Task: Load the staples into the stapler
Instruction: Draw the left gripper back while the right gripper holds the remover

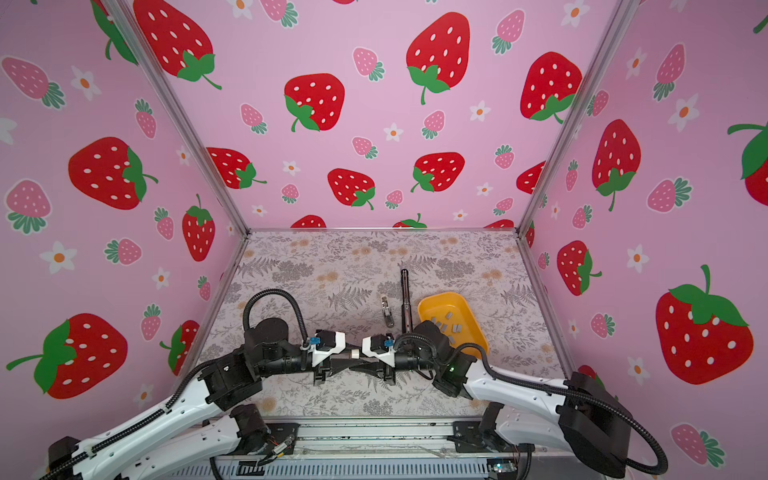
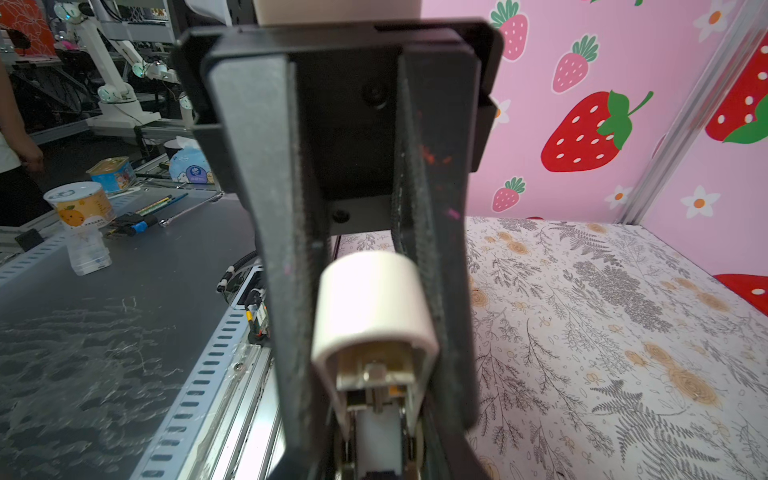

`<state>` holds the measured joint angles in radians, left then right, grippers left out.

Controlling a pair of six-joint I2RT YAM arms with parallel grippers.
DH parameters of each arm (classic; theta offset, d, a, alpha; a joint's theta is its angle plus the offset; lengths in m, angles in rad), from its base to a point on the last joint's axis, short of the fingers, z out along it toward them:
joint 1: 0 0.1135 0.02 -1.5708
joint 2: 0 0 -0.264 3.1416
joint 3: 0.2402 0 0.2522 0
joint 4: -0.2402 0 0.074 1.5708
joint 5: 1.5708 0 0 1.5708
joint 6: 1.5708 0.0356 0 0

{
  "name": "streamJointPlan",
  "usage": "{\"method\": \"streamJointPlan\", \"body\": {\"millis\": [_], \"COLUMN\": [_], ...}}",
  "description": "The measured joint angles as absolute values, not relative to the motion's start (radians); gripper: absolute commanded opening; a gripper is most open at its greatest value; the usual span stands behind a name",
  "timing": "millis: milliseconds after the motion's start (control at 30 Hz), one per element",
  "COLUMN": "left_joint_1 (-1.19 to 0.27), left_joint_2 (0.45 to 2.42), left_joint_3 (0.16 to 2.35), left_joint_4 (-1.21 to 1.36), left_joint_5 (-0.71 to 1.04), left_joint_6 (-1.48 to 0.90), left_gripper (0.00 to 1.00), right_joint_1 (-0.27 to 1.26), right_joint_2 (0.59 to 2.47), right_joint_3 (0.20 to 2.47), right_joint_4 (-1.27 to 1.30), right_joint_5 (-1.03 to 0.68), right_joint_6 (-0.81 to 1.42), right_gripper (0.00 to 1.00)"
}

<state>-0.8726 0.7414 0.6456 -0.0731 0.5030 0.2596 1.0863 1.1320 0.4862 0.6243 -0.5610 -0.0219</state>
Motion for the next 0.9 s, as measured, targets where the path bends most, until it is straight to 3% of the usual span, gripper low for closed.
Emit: {"method": "streamJointPlan", "body": {"millis": [133, 233, 633, 900], "left_joint_1": [-0.873, -0.873, -0.872, -0.871], "left_joint_2": [0.693, 0.639, 0.458, 0.257], "left_joint_3": [0.645, 0.637, 0.629, 0.511], "left_joint_4": [-0.058, -0.045, -0.221, -0.314], "left_joint_5": [0.426, 0.289, -0.548, -0.741], "left_joint_6": [0.229, 0.167, -0.281, -0.387], "left_gripper": [0.86, 1.0, 0.99, 0.99], "right_joint_1": [1.084, 1.084, 1.082, 1.096], "right_joint_2": [1.132, 1.129, 1.034, 1.132], "right_joint_3": [0.486, 0.486, 0.486, 0.602], "right_joint_4": [0.621, 0.619, 0.569, 0.377], "right_joint_5": [-0.461, -0.37, -0.047, 0.146], "right_joint_6": [0.0, 0.019, 0.152, 0.384], "right_gripper": [0.09, 0.06, 0.02, 0.0]}}
